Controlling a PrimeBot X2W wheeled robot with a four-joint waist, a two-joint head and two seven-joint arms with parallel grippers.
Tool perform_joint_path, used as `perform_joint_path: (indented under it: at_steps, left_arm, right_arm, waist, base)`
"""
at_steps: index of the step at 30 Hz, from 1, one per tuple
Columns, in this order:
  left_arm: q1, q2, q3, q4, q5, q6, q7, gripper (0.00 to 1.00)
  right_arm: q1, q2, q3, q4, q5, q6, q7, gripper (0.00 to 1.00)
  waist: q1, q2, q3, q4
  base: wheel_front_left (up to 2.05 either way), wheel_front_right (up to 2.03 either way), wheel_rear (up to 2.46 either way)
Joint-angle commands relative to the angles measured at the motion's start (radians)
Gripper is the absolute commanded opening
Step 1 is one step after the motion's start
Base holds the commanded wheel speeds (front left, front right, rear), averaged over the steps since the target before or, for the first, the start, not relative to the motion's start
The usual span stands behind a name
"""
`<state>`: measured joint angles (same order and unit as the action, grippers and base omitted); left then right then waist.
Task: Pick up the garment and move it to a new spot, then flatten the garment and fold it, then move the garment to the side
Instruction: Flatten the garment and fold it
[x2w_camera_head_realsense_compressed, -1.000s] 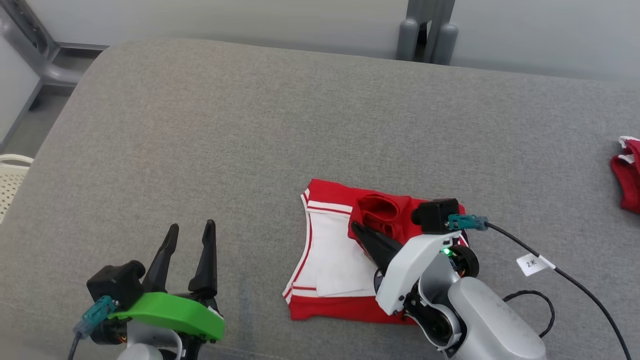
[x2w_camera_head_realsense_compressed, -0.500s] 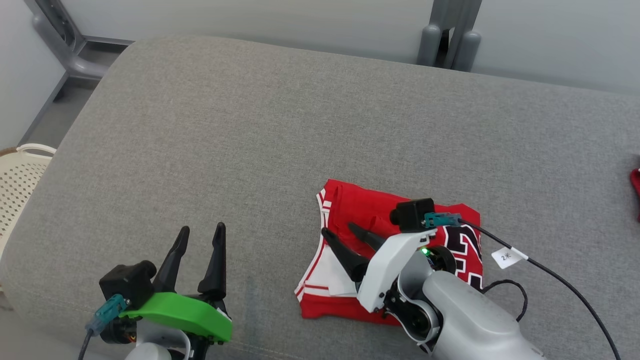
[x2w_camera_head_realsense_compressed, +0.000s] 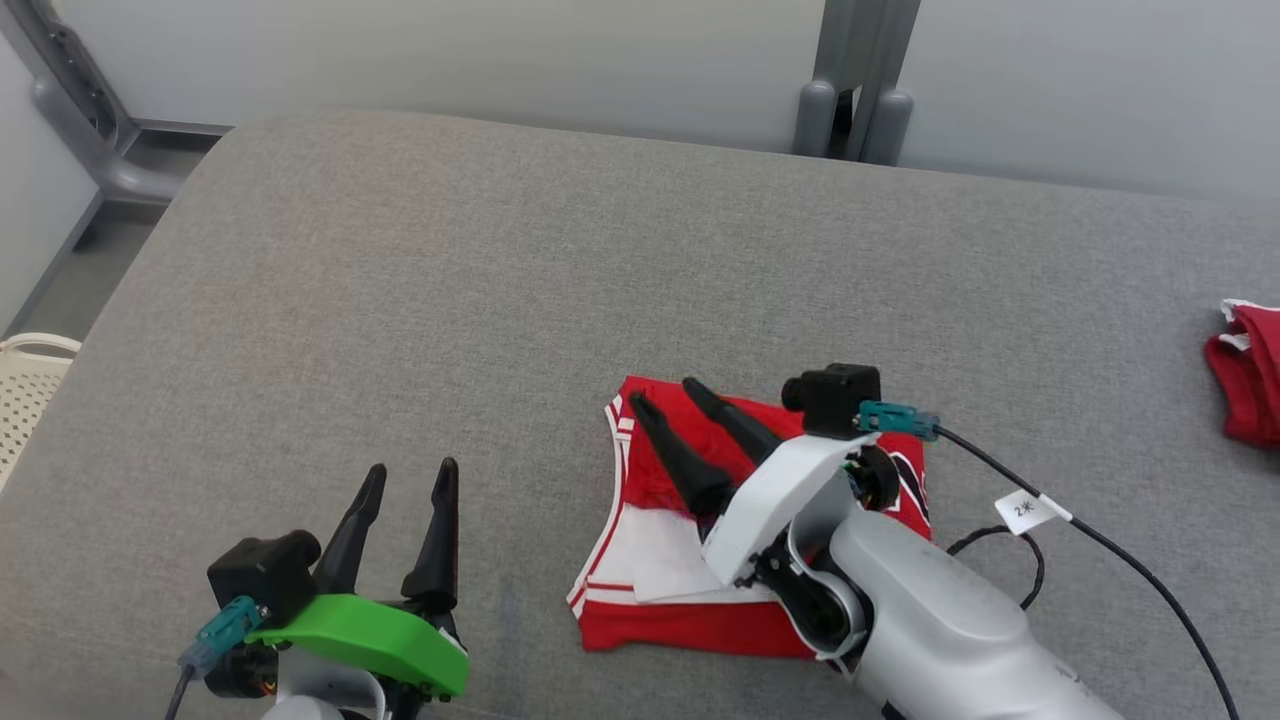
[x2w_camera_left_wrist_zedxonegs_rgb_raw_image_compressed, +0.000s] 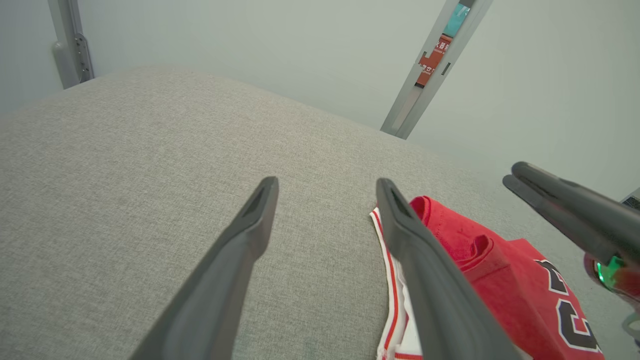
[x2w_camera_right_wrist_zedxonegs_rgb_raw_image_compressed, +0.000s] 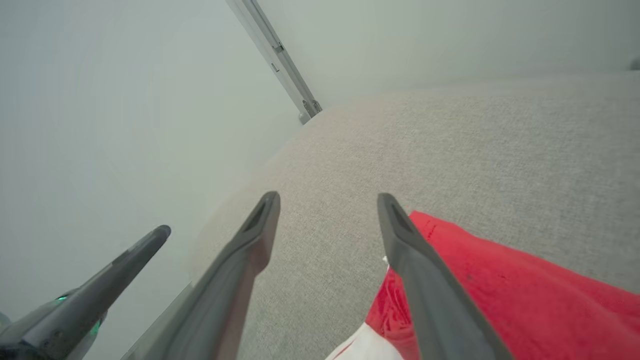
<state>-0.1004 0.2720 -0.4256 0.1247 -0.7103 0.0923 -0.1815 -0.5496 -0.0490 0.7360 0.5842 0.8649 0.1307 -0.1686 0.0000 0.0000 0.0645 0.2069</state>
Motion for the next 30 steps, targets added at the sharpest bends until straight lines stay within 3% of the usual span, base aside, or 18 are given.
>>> perform_joint_path:
  at_steps: [1,9,18,19,20,22,24,30]
  left_arm:
    - [0.015,0.008,-0.001,-0.004,0.004,0.005,0.000,1.00]
    - [0.023,0.008,-0.013,-0.021,0.009,0.013,0.008,1.00]
    - [0.018,0.017,-0.011,-0.035,0.010,0.023,0.008,1.00]
    - [0.017,0.019,-0.009,-0.037,0.012,0.023,0.006,1.00]
    - [0.014,0.021,-0.007,-0.040,0.011,0.025,0.005,1.00]
    - [0.009,0.025,-0.003,-0.046,0.011,0.028,0.004,1.00]
    - [0.006,0.029,0.000,-0.051,0.011,0.031,0.003,1.00]
    - [-0.002,0.037,0.006,-0.062,0.011,0.036,0.000,1.00]
  right_arm:
    - [-0.018,-0.004,-0.025,0.011,-0.038,0.000,-0.023,1.00]
    - [0.037,-0.003,-0.268,0.054,-0.308,0.000,-0.083,1.00]
    - [0.179,-0.003,-0.477,-0.020,-0.543,0.000,-0.052,1.00]
    - [0.192,-0.003,-0.485,-0.030,-0.557,0.000,-0.046,0.92]
    - [0.209,-0.004,-0.491,-0.040,-0.575,0.000,-0.034,0.47]
    - [0.238,-0.007,-0.495,-0.056,-0.602,0.000,-0.017,0.27]
    - [0.258,-0.011,-0.485,-0.066,-0.617,0.000,0.000,0.00]
    - [0.278,-0.017,-0.448,-0.056,-0.634,0.000,0.031,0.00]
  waist:
    - [0.0000,0.0000,-0.012,-0.015]
    - [0.0000,0.0000,-0.023,-0.049]
    - [0.0000,0.0000,-0.020,-0.061]
    - [0.0000,0.0000,-0.019,-0.060]
    - [0.0000,0.0000,-0.018,-0.058]
    - [0.0000,0.0000,-0.016,-0.053]
    - [0.0000,0.0000,-0.013,-0.046]
    - [0.0000,0.0000,-0.002,-0.017]
  base:
    - [0.00,0.00,0.00]
    - [0.00,0.00,0.00]
    - [0.00,0.00,0.00]
    - [0.00,0.00,0.00]
    - [0.00,0.00,0.00]
    - [0.00,0.00,0.00]
    - [0.00,0.00,0.00]
    - [0.00,0.00,0.00]
